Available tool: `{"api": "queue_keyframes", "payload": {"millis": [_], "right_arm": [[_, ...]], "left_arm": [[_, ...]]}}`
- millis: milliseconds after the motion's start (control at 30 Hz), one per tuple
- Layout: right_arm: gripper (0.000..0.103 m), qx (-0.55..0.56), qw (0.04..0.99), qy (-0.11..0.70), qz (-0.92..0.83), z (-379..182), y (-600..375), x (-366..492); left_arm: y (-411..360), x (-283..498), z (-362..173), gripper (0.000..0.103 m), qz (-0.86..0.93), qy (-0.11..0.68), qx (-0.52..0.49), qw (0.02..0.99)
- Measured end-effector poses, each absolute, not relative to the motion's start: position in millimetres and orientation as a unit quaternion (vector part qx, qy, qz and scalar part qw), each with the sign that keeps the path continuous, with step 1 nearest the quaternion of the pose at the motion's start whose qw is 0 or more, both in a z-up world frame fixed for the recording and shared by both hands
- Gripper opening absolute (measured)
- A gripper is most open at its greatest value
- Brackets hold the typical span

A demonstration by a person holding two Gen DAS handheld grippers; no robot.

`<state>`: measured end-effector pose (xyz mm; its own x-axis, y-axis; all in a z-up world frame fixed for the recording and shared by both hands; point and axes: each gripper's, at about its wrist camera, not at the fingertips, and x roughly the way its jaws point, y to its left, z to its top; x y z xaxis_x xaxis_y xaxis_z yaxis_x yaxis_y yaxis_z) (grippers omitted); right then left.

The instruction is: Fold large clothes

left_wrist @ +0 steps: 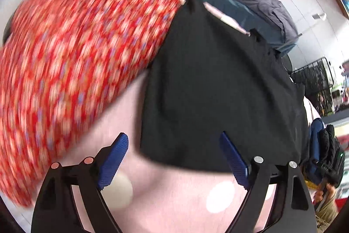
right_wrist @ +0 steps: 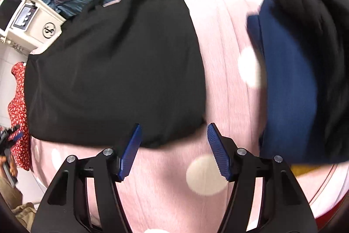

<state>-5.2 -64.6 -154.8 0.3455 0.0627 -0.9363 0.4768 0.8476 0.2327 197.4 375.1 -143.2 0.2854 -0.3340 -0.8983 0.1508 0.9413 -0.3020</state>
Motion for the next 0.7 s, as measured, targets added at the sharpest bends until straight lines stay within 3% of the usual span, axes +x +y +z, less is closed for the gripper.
{"api": "queue_keyframes", "payload": {"millis": [67,467,700], "right_arm": [[0.063,0.241,0.786,0.557,-0.12,-151.5,-71.9,8.9],[0.063,0.238,0.762,0.593,-0.104,-185.5,-115.5,73.9],[0.063,0.326,0.738,0.589,-0.058,-225.4,-147.7,107.8]], "left_arm": [[369.5,219.8,-141.9,0.088,-0.179,0.58,-0.081,0.791],[355.4,290.7,-202.9,0.093,-0.213,0.635,-0.114,0.734],[305.9,298.7,-228.5,0.093,-0.275,0.651,-0.055,0.705]]}}
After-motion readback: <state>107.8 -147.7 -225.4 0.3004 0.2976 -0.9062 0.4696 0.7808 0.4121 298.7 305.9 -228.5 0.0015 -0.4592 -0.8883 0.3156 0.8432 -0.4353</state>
